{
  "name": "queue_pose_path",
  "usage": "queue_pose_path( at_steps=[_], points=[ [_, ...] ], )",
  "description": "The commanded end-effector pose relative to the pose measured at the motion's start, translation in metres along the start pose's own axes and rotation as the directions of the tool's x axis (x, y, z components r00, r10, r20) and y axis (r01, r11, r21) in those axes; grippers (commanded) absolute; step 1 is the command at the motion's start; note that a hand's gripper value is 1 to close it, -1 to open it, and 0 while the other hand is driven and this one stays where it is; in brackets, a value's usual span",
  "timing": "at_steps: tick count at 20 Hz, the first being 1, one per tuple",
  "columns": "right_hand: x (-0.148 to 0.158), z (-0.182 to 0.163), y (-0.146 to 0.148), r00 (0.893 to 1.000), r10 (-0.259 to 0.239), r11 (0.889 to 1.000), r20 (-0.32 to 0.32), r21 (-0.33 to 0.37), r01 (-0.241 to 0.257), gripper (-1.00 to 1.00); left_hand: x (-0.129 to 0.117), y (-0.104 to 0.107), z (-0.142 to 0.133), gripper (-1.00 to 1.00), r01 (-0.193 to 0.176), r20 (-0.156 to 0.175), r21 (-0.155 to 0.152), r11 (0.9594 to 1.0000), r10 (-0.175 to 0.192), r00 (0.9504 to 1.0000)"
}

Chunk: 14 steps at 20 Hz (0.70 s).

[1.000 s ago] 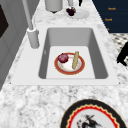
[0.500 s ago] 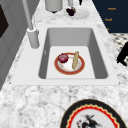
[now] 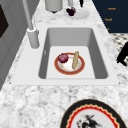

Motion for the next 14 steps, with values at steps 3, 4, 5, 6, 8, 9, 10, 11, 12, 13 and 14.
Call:
queue_pose_path(
  at_steps=[3,4,5,6,8,9,10,11,12,13,14],
  points=[
    [0.011,0.002,0.019,0.99,0.019,0.994,-0.137,0.109,-0.004,-1.0,0.0,0.0,0.0,0.0,0.0,0.0,0.0,1.0,0.0,1.0],
    [0.013,-0.001,0.021,0.989,0.039,0.991,-0.141,0.129,-0.021,-1.0,0.0,0.0,0.0,0.0,0.0,0.0,0.0,1.0,0.0,1.0],
    [0.016,-0.01,0.019,0.99,0.059,0.987,-0.127,0.158,-0.038,-1.0,0.0,0.0,0.0,0.0,0.0,0.0,0.0,1.0,0.0,1.0],
    [0.014,-0.015,0.019,0.99,0.077,0.98,-0.12,0.19,-0.053,-1.0,0.0,0.0,0.0,0.0,0.0,0.0,0.0,1.0,0.0,1.0],
    [0.016,-0.022,0.024,0.99,0.089,0.967,-0.11,0.248,-0.059,-1.0,0.0,0.0,0.0,0.0,0.0,0.0,0.0,1.0,0.0,1.0],
    [0.016,-0.027,0.029,0.991,0.095,0.962,-0.094,0.265,-0.067,-1.0,0.0,0.0,0.0,0.0,0.0,0.0,0.0,1.0,0.0,1.0],
    [0.016,-0.03,0.032,0.991,0.109,0.955,-0.083,0.284,-0.081,-1.0,0.0,0.0,0.0,0.0,0.0,0.0,0.0,1.0,0.0,1.0],
    [0.018,-0.033,0.034,0.991,0.113,0.949,-0.074,0.305,-0.085,-1.0,0.0,0.0,0.0,0.0,0.0,0.0,0.0,1.0,0.0,1.0],
    [0.02,-0.038,0.036,0.992,0.111,0.944,-0.065,0.319,-0.085,-1.0,0.0,0.0,0.0,0.0,0.0,0.0,0.0,1.0,0.0,1.0],
    [0.02,-0.041,0.038,0.992,0.115,0.939,-0.046,0.33,-0.094,-1.0,0.0,0.0,0.0,0.0,0.0,0.0,0.0,1.0,0.0,1.0],
    [0.02,-0.043,0.041,0.993,0.113,0.933,-0.038,0.347,-0.093,-1.0,0.0,0.0,0.0,0.0,0.0,0.0,0.0,1.0,0.0,1.0]
  ],
)
